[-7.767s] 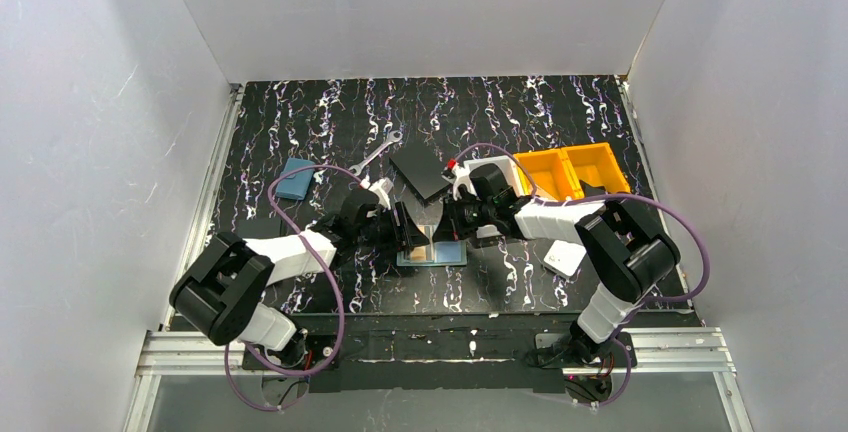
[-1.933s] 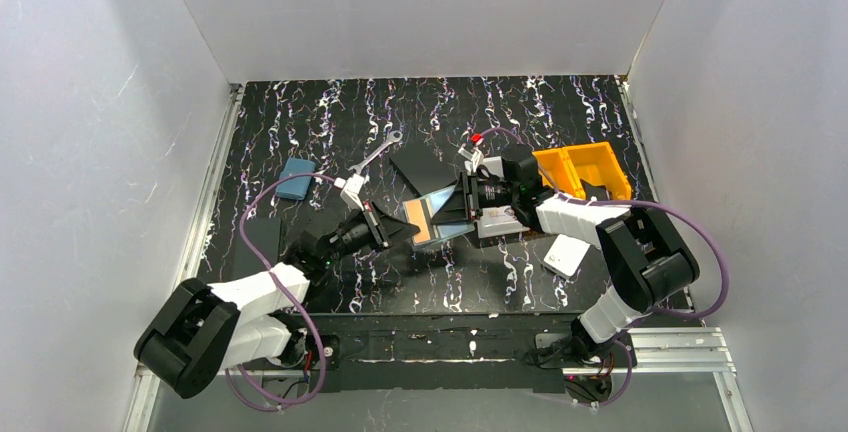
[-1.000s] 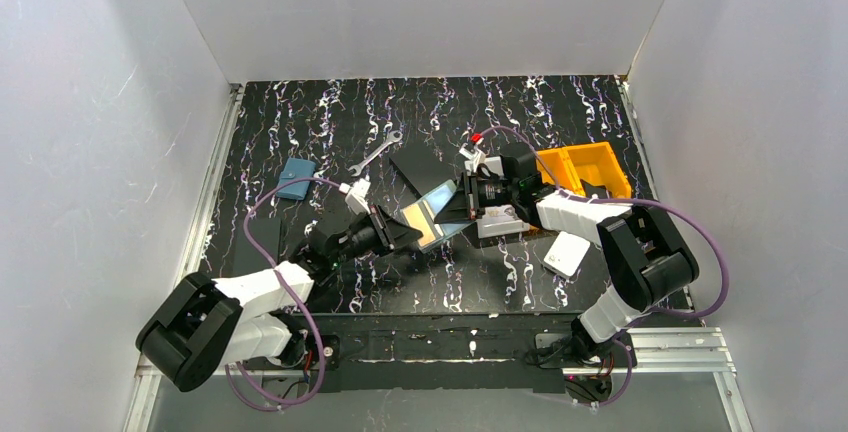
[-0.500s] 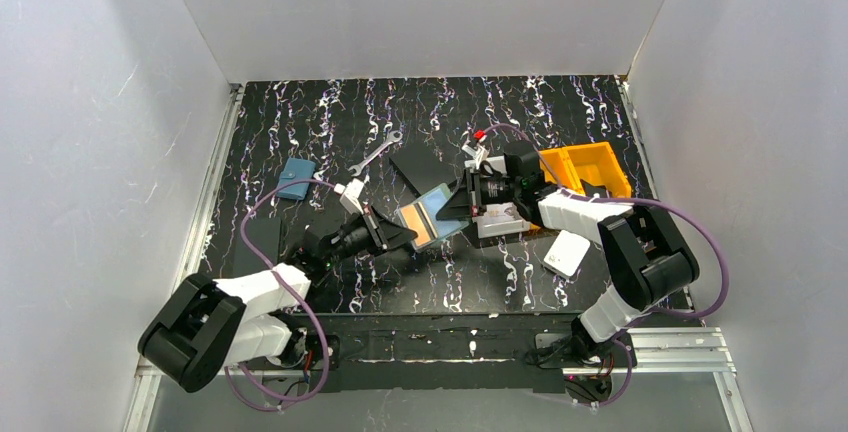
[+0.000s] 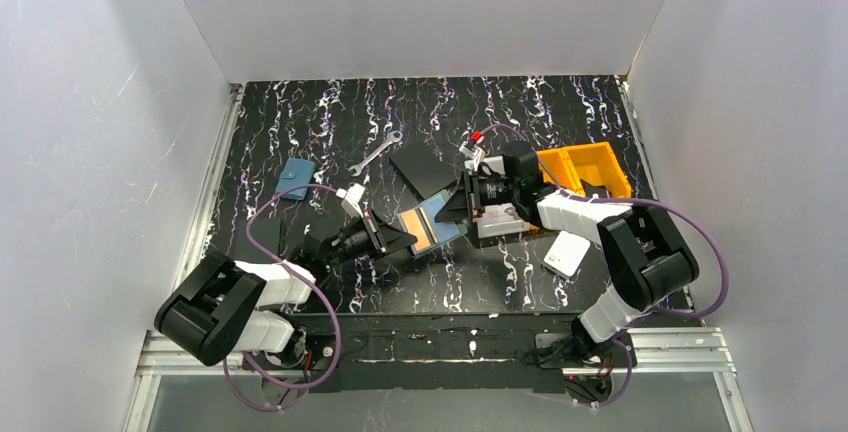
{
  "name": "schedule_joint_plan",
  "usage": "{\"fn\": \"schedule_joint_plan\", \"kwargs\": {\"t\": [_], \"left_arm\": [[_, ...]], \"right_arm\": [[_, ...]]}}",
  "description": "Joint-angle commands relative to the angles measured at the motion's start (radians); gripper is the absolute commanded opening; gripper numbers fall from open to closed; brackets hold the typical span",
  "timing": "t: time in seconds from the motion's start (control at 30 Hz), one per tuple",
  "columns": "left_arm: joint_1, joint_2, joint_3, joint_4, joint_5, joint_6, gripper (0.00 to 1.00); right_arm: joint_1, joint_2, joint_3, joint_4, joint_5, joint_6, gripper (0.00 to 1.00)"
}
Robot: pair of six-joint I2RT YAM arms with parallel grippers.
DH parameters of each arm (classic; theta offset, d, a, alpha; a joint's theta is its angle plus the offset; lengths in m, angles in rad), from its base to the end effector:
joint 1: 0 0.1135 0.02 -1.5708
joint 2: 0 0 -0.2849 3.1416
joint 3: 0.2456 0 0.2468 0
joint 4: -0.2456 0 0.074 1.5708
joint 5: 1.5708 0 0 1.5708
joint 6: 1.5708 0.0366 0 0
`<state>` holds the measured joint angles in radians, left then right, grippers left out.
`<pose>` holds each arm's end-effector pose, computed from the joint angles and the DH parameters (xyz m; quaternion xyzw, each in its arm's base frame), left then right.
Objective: Take the credit cards out of the card holder
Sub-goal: Remove the credit card from the card holder.
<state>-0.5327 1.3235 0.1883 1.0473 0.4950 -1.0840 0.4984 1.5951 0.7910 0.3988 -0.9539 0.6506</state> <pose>0.1733 -0.1224 0.1887 -0.0354 0.7331 -0.5983 0.3216 0.2700 0.1809 0.2300 -0.1955 0.7588 0.5874 0.2021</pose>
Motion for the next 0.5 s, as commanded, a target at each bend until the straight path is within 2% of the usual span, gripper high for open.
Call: {"fn": "schedule_joint_plan", "kwargs": {"t": [0.0, 0.1, 0.27, 0.47], "left_arm": [[0.004, 0.005, 0.015, 0.105, 0.041, 0.007, 0.0], [0.005, 0.014, 0.022, 0.108, 0.049, 0.007, 0.0], [0.004, 0.004, 0.028, 0.135, 0.065, 0.006, 0.0], [0.005, -0.029, 0.027, 0.17, 0.085, 0.0, 0.0]], "right_arm": [[0.028, -0.03, 0.013, 0.046, -0.051, -0.038, 0.26], [0.048, -0.045, 0.017, 0.026, -0.043, -0.062, 0.32], [0.049, -0.037, 0.043, -0.135, 0.061, -0.159, 0.42], [0.046, -0.011, 0.065, -0.201, 0.123, -0.2, 0.52]]}}
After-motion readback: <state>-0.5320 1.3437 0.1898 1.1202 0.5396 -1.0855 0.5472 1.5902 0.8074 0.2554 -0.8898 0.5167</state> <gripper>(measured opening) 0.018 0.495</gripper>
